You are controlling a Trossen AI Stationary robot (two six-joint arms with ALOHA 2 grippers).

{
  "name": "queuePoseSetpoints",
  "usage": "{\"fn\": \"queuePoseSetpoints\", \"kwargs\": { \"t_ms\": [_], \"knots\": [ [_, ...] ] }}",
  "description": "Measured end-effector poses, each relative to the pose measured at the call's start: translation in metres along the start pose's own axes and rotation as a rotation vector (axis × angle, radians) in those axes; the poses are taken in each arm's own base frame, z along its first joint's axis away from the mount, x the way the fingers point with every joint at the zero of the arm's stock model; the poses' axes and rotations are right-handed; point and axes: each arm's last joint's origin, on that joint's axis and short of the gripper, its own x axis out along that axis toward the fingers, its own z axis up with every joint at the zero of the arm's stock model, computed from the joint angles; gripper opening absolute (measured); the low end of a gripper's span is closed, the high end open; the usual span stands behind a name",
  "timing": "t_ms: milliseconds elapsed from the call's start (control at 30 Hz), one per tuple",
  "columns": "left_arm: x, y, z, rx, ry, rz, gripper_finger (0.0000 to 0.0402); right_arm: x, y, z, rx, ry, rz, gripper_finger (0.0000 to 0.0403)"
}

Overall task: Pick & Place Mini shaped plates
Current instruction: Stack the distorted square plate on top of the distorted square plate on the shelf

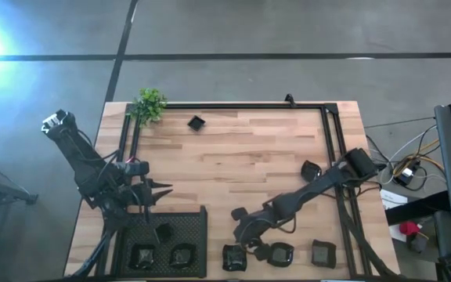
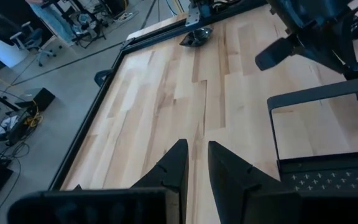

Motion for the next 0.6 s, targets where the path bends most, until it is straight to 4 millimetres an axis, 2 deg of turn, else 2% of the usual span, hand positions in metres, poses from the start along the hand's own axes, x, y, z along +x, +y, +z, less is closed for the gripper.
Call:
{"fn": "queuePoseSetpoints", "kwargs": {
  "t_ms": [233, 367, 600],
  "knots": [
    [0.0, 0.0, 0.0, 0.0, 0.0, 0.0, 0.0058, 0.008, 0.0, 0.003, 0.038, 0.003, 0.018, 0.0068],
    [0.0, 0.0, 0.0, -0.002, 0.0, 0.001, 0.0058, 0.015, -0.002, -0.004, 0.056, 0.034, 0.013, 0.0068],
    [0.0, 0.0, 0.0, -0.003, 0.0, -0.001, 0.0058, 0.016, -0.002, -0.006, 0.043, 0.046, 0.008, 0.0068]
  ]
}}
